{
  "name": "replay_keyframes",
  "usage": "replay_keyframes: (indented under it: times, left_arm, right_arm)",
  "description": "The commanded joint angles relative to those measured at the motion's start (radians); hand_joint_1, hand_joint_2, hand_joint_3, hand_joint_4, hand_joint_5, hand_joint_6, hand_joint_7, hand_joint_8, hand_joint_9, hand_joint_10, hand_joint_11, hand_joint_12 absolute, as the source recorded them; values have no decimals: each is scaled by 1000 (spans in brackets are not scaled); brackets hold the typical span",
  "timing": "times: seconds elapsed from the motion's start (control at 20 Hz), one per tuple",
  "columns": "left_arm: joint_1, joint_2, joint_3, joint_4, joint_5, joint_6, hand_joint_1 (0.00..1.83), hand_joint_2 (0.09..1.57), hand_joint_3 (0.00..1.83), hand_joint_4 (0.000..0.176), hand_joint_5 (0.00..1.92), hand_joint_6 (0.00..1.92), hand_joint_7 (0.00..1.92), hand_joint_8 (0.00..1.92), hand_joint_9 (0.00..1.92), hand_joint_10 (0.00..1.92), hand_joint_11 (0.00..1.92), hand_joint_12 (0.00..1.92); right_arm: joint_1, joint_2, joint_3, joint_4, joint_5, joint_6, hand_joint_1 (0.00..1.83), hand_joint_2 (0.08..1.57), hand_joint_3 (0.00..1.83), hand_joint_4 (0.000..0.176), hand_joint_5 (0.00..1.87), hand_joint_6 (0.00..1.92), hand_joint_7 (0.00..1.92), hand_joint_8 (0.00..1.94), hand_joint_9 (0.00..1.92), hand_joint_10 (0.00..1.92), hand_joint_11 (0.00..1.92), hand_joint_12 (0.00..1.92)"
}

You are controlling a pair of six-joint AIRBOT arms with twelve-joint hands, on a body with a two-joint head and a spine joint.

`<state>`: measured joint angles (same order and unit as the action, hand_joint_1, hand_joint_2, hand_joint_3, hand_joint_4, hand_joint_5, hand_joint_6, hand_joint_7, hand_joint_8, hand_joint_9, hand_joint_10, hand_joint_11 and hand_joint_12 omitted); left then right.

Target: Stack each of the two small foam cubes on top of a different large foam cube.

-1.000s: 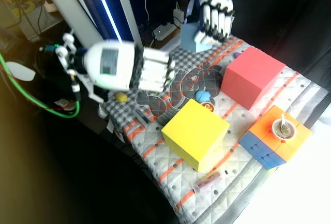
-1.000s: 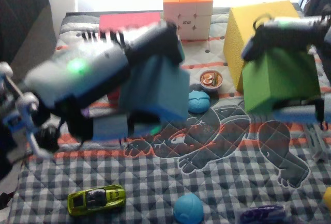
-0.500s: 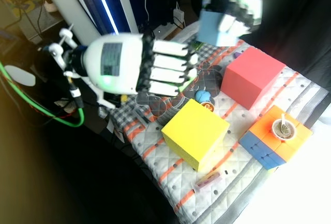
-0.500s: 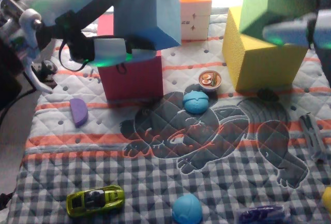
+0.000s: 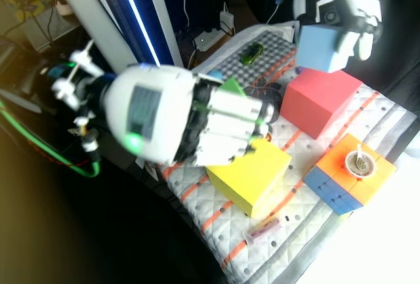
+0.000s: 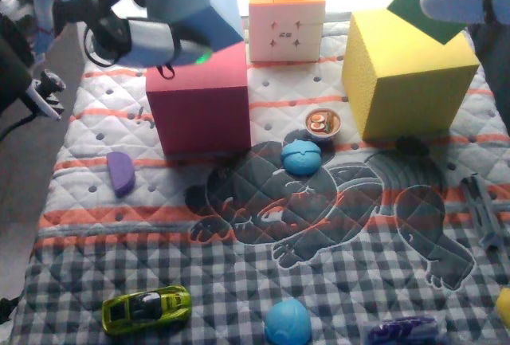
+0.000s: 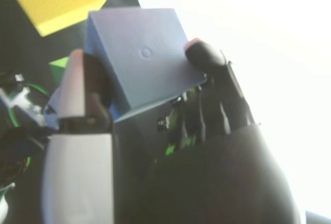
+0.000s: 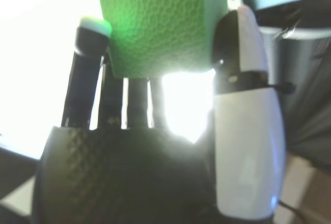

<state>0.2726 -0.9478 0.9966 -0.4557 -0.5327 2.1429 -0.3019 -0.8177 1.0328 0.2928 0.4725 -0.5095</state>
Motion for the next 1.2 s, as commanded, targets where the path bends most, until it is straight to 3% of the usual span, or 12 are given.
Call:
replay_keyframes:
  times: [0.0, 0.2, 0.3, 0.4, 0.5, 0.6, 0.65, 0.7, 0.75, 0.8, 0.85, 1.15]
  left_arm:
    - [-20, 2, 6, 1, -91, 25, 1292, 1160, 0, 0, 114, 787, 191, 771, 320, 1458, 519, 1921]
    - [-20, -13, 39, -59, -56, 62, 1276, 1162, 0, 0, 243, 966, 370, 546, 432, 1387, 564, 1819]
    - [-17, -22, 52, -90, -35, 91, 1279, 1148, 0, 0, 270, 1100, 340, 667, 346, 1434, 479, 1866]
    - [-12, -44, 68, -142, -21, 160, 1237, 1141, 0, 0, 277, 1164, 290, 1205, 362, 1725, 567, 1919]
    - [0, -60, 79, -167, -18, 184, 1098, 1131, 0, 0, 243, 830, 253, 679, 237, 1252, 196, 1839]
    - [11, -76, 91, -179, -11, 185, 1057, 1117, 0, 0, 227, 587, 207, 851, 284, 1569, 412, 1918]
    - [16, -82, 97, -186, -5, 185, 987, 1145, 5, 0, 147, 389, 140, 505, 69, 1228, 87, 1910]
    - [19, -85, 100, -189, -3, 185, 880, 1164, 2, 0, 52, 51, 5, 35, 2, 98, 3, 962]
    - [24, -87, 103, -193, -3, 185, 880, 1164, 2, 0, 52, 51, 5, 35, 2, 98, 3, 962]
    - [28, -89, 105, -197, -1, 185, 841, 1164, 1, 0, 19, 9, 0, 6, 0, 19, 0, 678]
    - [31, -92, 107, -198, 0, 185, 818, 1170, 0, 0, 56, 4, 0, 0, 2, 3, 0, 836]
    - [41, -94, 108, -204, -5, 185, 825, 1163, 0, 48, 98, 2, 0, 0, 24, 5, 0, 1083]
  right_arm:
    - [17, 2, 12, 11, 99, 8, 1124, 1323, 2, 0, 512, 1604, 718, 1578, 784, 1901, 946, 1921]
    - [18, -15, 40, 26, 61, 8, 1094, 1328, 2, 17, 573, 1613, 632, 1581, 685, 1834, 811, 1921]
    - [20, -25, 52, 28, 39, 8, 1138, 1322, 0, 0, 518, 1541, 716, 1620, 749, 1907, 888, 1921]
    - [22, -41, 69, 28, 14, 8, 1179, 1309, 0, 0, 530, 1453, 755, 1640, 927, 1920, 1066, 1921]
    - [25, -61, 86, 28, -13, 8, 1177, 1302, 0, 0, 534, 1503, 761, 1572, 895, 1857, 1018, 1921]
    - [28, -81, 100, 28, -35, 8, 1267, 1305, 1, 0, 460, 1645, 655, 1516, 743, 1611, 713, 1881]
    - [28, -90, 105, 28, -43, 8, 1284, 1310, 2, 0, 454, 1678, 610, 1529, 718, 1588, 633, 1845]
    - [28, -96, 108, 27, -49, 8, 1124, 1179, 0, 0, 171, 1155, 211, 1088, 203, 1429, 166, 1887]
    - [28, -104, 113, 28, -59, 8, 1124, 1179, 0, 0, 171, 1155, 211, 1088, 203, 1429, 166, 1887]
    - [28, -108, 115, 28, -66, 8, 1069, 1172, 0, 0, 161, 986, 211, 799, 115, 1177, 32, 1786]
    - [28, -112, 119, 28, -80, 8, 992, 1182, 0, 0, 188, 694, 263, 234, 78, 652, 0, 1404]
    - [28, -112, 129, 45, -92, 8, 1012, 1186, 1, 0, 249, 532, 337, 26, 63, 634, 0, 1489]
